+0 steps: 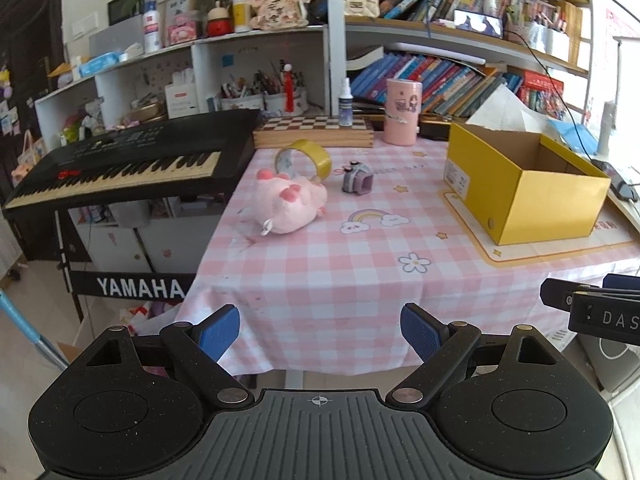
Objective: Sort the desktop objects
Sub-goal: 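Withdraw both open tools from the yellow box back over the table, then approach the pink plush pig with the left tool while the right tool approaches the toy truck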
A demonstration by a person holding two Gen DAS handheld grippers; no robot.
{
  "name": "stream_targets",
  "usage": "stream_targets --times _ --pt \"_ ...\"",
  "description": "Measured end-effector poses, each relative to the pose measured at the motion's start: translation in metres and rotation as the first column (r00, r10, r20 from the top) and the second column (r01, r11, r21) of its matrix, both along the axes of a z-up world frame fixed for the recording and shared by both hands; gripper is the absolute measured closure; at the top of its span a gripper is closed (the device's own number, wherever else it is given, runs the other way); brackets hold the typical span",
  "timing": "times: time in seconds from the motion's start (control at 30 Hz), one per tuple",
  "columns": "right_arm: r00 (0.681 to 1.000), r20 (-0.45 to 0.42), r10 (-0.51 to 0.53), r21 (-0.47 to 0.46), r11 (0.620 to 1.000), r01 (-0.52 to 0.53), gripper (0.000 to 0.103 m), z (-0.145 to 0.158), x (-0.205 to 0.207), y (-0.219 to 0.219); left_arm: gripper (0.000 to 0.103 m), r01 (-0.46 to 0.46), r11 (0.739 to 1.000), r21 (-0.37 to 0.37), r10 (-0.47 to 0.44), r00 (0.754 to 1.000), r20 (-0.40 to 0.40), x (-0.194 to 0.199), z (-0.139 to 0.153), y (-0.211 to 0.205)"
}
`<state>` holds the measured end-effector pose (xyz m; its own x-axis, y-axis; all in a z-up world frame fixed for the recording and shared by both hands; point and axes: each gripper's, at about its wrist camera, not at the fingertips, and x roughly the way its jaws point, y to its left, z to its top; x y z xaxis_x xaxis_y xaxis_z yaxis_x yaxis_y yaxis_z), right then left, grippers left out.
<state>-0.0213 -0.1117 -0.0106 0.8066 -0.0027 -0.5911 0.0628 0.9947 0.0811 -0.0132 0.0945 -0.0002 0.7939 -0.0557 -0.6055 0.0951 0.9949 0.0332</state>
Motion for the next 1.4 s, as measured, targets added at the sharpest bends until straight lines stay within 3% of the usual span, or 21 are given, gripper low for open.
stream_targets --times 0.27,0.93,1.4 --pt "0.998 0.008 0.068 -0.024 0.997 -0.068 0.025 0.005 0.010 0.024 0.013 -0.044 0.999 -0.023 0.045 0.999 0.009 0.002 0.001 0.020" --pt "0.994 -0.011 0.112 -0.031 0.993 -0.112 0.025 0.000 0.044 0.045 0.012 -0.071 0.997 -0.023 0.071 0.997 -0.012 0.025 -0.005 0.035" --pt "0.987 -0.059 0.148 -0.033 0.988 -0.150 0.025 -0.011 0.108 0.048 0.012 -0.096 0.995 -0.023 0.094 0.994 -0.061 0.076 -0.018 0.037"
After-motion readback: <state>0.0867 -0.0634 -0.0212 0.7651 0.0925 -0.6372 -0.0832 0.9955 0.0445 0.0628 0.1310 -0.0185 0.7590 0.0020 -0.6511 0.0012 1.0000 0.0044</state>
